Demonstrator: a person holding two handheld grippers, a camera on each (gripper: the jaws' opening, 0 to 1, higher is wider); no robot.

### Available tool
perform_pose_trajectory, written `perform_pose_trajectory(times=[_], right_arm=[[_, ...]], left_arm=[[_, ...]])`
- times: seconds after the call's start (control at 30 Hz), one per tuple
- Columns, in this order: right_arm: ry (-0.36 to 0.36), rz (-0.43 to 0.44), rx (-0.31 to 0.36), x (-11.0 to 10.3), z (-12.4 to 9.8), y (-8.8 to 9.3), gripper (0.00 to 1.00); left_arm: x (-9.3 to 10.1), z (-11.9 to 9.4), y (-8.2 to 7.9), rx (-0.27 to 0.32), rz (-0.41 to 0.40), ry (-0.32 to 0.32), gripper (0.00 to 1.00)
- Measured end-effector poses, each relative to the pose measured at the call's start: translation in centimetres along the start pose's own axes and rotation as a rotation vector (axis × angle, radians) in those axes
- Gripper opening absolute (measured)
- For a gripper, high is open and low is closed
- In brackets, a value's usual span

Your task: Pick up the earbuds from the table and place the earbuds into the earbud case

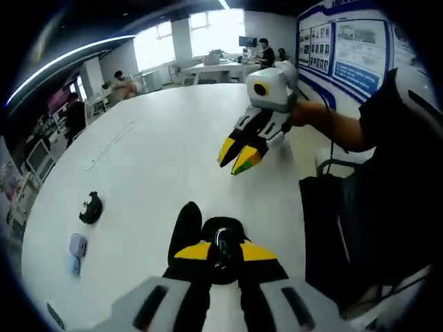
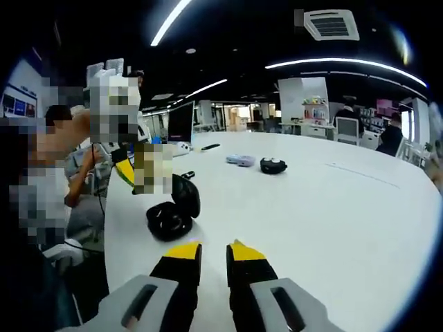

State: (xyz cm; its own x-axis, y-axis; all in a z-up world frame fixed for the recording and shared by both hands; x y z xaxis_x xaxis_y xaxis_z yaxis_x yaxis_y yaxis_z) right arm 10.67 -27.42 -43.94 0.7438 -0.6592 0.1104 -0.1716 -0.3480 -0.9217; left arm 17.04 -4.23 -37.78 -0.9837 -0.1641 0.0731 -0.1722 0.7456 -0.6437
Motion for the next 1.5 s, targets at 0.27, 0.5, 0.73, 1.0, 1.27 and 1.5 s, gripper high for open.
perform_pose_trajectory(times=[0.27,0.5,0.73,1.0,1.27,1.5], right_arm=[[-0.004,0.011,-0.01,-0.5,0.0,0.2,0.14],[-0.01,0.035,-0.006,-0.7,0.0,0.7,0.14],[-0.012,0.041,-0.003,-0.8,0.0,0.8,0.14],[-0.015,0.046,0.001,-1.0,-0.1,1.1,0.14],[-0.023,0.053,0.004,-1.1,0.0,1.3,0.14],[-0.031,0.059,0.008,-1.4,0.1,1.3,0.14]], left_arm=[[0.0,1.7,0.4,-0.123,0.154,0.041,0.15],[-0.9,2.4,0.3,-0.202,0.276,0.084,0.15],[-1.4,2.9,0.1,-0.286,0.367,0.109,0.15],[-1.4,3.5,-0.3,-0.379,0.475,0.165,0.15],[-1.4,4.1,-0.9,-0.438,0.546,0.217,0.16],[-1.8,4.4,-0.9,-0.472,0.55,0.24,0.16]])
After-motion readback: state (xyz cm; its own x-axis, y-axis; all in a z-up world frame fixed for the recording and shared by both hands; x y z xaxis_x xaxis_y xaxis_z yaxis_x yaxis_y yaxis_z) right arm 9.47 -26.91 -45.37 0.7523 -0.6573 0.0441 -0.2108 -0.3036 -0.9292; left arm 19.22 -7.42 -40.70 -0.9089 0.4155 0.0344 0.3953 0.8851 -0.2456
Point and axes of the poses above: the point that each gripper's makers call its tool centre point, and the gripper's own axes: z roughly forward along the fingers, x roughly to its right, y roughly out of its underside, the point moved 10 cm from there along -z, roughly backward along the fingers, and after that the axes turned 15 degrees about -z, right-handed, at the moved point
